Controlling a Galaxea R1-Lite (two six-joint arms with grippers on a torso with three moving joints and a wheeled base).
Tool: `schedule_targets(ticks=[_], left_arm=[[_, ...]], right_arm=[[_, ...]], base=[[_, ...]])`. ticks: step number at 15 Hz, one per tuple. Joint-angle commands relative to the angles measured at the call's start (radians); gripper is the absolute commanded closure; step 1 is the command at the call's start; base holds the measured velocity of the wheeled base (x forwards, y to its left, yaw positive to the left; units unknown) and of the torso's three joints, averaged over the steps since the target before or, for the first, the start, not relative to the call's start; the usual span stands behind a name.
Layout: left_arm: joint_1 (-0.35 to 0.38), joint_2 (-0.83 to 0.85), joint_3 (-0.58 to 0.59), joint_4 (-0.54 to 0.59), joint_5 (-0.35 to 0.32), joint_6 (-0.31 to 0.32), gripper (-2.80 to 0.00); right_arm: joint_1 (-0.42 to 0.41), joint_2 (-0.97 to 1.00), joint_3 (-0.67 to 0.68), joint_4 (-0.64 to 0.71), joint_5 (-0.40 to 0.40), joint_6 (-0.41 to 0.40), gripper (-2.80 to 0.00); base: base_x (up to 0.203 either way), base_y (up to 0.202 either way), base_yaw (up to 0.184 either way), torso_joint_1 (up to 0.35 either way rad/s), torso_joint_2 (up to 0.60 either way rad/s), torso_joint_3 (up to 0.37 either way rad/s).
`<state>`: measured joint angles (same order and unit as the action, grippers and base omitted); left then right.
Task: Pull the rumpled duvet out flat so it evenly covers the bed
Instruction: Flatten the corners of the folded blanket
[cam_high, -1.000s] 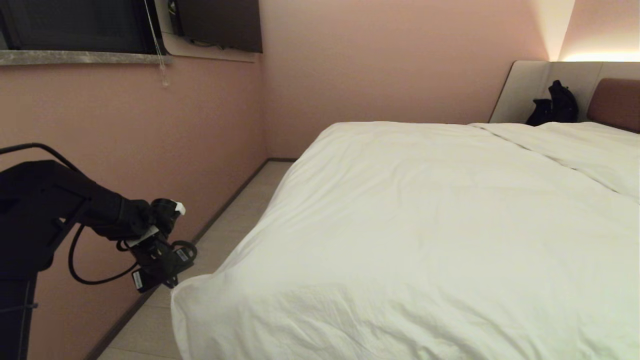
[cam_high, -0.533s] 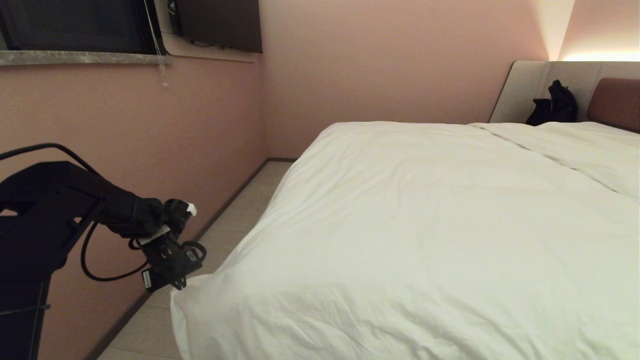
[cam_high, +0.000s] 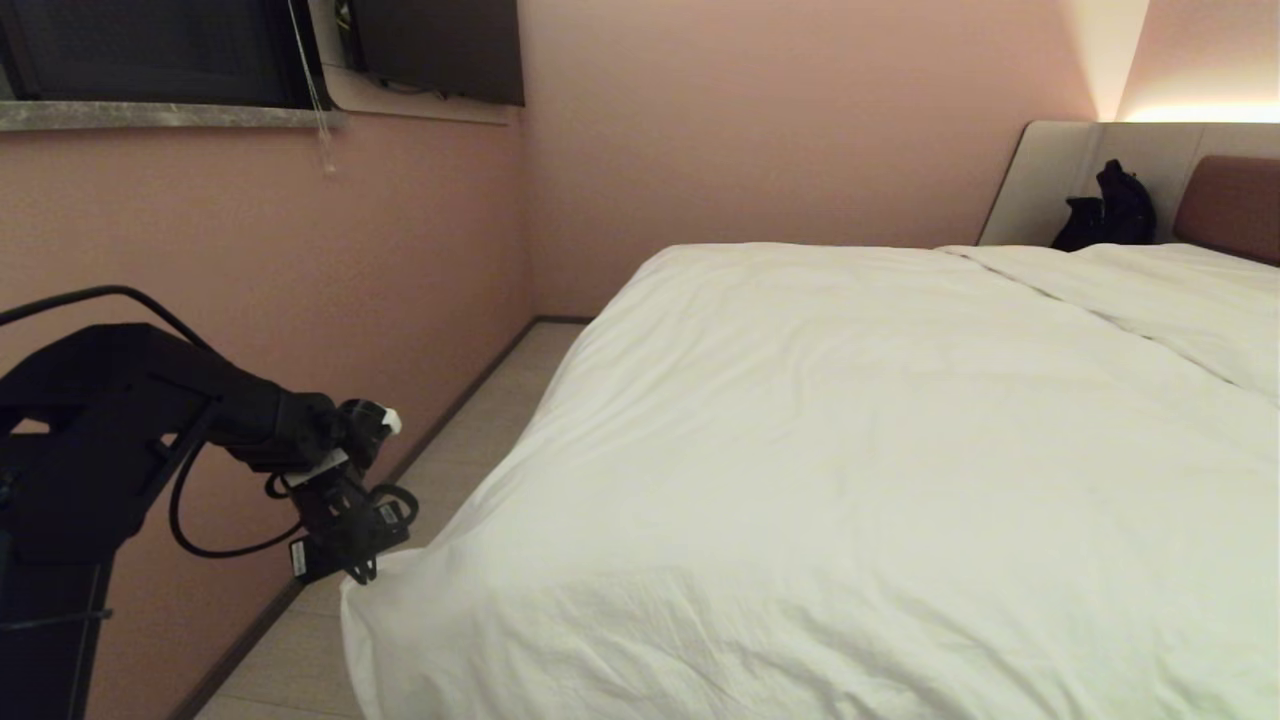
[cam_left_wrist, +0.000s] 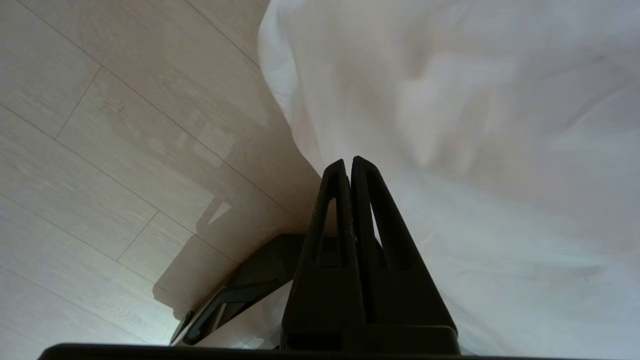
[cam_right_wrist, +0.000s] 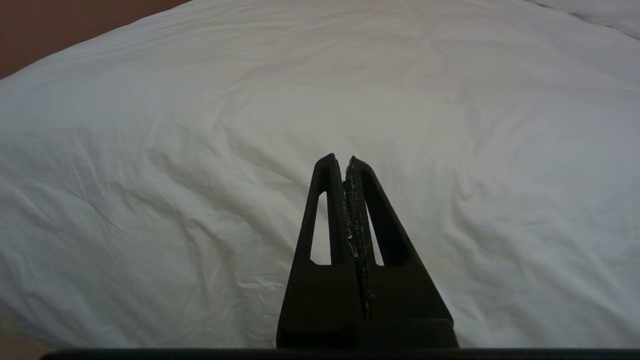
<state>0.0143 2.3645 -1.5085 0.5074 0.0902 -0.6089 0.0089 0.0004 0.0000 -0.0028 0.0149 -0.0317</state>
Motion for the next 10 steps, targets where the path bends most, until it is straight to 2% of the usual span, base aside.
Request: schedule_targets(ticks=[1,5,8,10], left_arm=[[-0.005,-0.004,-0.002,0.002,0.0,-0.003,0.0],[-0.028,0.009,-0.021,0.002,0.003,0.005,0.0],[-0.028,0.016,-0.022,0.004,0.014,0.052,0.0],[-0.03,0.047,-0.021,-0.004,0.091,0.061,0.0]], right_arm=[[0.0,0.001,0.0,0.0,0.0,-0.001,0.0],[0.0,0.001,0.0,0.0,0.0,-0.001,0.0],[0.0,0.001,0.0,0.0,0.0,-0.001,0.0],[0.0,0.001,0.0,0.0,0.001,-0.001,0.0]], base=[[0.0,0.0,0.0,0.0,0.0,0.0],[0.0,0.0,0.0,0.0,0.0,0.0],[0.0,0.0,0.0,0.0,0.0,0.0],[0.0,0.0,0.0,0.0,0.0,0.0]])
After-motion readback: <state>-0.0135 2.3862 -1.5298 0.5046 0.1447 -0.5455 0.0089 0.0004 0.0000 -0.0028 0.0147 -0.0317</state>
